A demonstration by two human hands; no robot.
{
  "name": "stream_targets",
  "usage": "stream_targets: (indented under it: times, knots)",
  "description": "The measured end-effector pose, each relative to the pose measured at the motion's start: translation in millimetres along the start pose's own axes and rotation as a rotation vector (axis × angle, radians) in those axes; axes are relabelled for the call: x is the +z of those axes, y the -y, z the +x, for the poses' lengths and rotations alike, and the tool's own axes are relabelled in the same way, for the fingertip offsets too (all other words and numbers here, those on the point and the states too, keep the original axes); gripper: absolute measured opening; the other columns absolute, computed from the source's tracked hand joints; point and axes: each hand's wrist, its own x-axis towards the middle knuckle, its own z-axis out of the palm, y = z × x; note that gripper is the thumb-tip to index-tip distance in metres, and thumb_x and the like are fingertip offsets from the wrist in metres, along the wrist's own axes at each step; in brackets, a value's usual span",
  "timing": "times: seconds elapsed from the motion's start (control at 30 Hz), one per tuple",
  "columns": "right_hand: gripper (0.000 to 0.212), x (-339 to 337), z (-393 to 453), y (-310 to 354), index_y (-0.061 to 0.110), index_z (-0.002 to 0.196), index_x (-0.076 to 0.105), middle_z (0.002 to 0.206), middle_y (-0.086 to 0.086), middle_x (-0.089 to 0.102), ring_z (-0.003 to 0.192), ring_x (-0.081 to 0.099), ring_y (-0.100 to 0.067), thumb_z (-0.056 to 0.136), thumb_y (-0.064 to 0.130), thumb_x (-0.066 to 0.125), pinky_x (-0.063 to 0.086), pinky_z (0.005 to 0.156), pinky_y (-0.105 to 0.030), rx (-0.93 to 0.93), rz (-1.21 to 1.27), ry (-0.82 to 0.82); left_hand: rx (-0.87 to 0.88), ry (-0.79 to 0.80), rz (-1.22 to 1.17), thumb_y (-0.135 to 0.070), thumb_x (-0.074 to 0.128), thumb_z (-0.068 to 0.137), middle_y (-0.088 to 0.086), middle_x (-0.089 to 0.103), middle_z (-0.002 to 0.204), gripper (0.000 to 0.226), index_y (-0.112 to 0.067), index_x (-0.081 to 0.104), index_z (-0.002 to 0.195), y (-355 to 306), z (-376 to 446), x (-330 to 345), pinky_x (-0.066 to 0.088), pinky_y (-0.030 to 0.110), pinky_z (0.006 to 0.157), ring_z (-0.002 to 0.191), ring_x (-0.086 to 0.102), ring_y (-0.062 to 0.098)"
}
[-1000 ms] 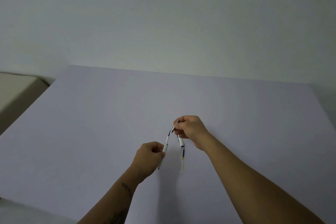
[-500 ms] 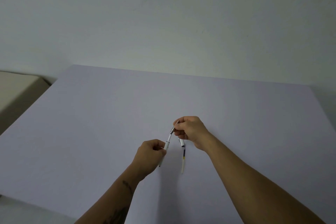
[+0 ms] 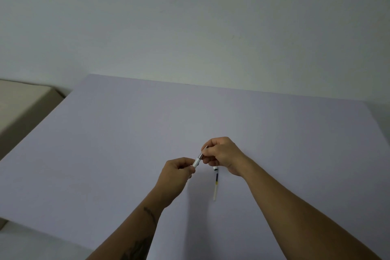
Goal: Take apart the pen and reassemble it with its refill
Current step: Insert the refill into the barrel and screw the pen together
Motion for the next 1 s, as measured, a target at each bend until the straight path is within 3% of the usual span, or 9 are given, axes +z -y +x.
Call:
stream_targets:
  times: [0.17,0.3,0.47,0.6,0.73,1.0]
  knots:
    - [0.014,0,0,2,0.010,0.077,0.066,0.073,-0.006,0.068,0.065,0.059,-0.016,0.086,0.020,0.064,0.048,0.063,-0.029,-0.011,-0.243,0.040,-0.019,0.051,-0.023,-0.003,0.055,0.090,0.009,0.062,0.075,0.025,-0.017,0.075,0.085,2,-3,-1,0.043,0.027,0.062,0.067,0.050,0.017]
    - [0.022,-6,2,10,0.013,0.081,0.068,0.076,-0.002,0.068,0.069,0.060,-0.014,0.088,0.034,0.066,0.048,0.066,-0.028,0.011,-0.359,0.110,-0.036,0.077,-0.029,-0.004,0.054,0.091,0.009,0.065,0.081,0.025,-0.016,0.075,0.089,3,-4,-2,0.046,0.027,0.063,0.073,0.053,0.019]
    - [0.021,-16,4,15,0.010,0.105,0.072,0.088,-0.003,0.071,0.079,0.064,-0.017,0.086,0.019,0.069,0.052,0.073,-0.031,0.021,-0.182,0.152,-0.048,0.073,-0.051,-0.003,0.053,0.092,0.011,0.066,0.084,0.024,-0.014,0.074,0.091,3,-3,-3,0.049,0.027,0.064,0.076,0.056,0.021]
    - [0.010,-14,6,7,0.010,0.093,0.074,0.080,-0.002,0.066,0.076,0.062,-0.016,0.085,0.007,0.068,0.051,0.070,-0.030,0.030,-0.104,0.190,-0.045,0.071,-0.037,-0.003,0.056,0.090,0.013,0.066,0.082,0.022,-0.014,0.074,0.087,5,-1,-3,0.048,0.031,0.065,0.075,0.056,0.023]
    - [0.003,-8,7,1,0.009,0.086,0.073,0.079,-0.003,0.067,0.074,0.061,-0.015,0.086,0.009,0.070,0.051,0.069,-0.029,0.033,-0.143,0.143,-0.041,0.060,-0.016,-0.004,0.060,0.088,0.010,0.065,0.077,0.017,-0.013,0.074,0.084,8,1,-2,0.048,0.032,0.064,0.073,0.057,0.021]
    - [0.025,3,3,-6,0.015,0.069,0.057,0.076,-0.005,0.065,0.068,0.056,-0.015,0.086,0.027,0.070,0.046,0.061,-0.025,0.033,-0.252,0.122,-0.054,0.069,0.006,-0.004,0.065,0.085,0.006,0.059,0.075,0.010,-0.012,0.071,0.083,14,2,-3,0.047,0.028,0.059,0.068,0.053,0.018]
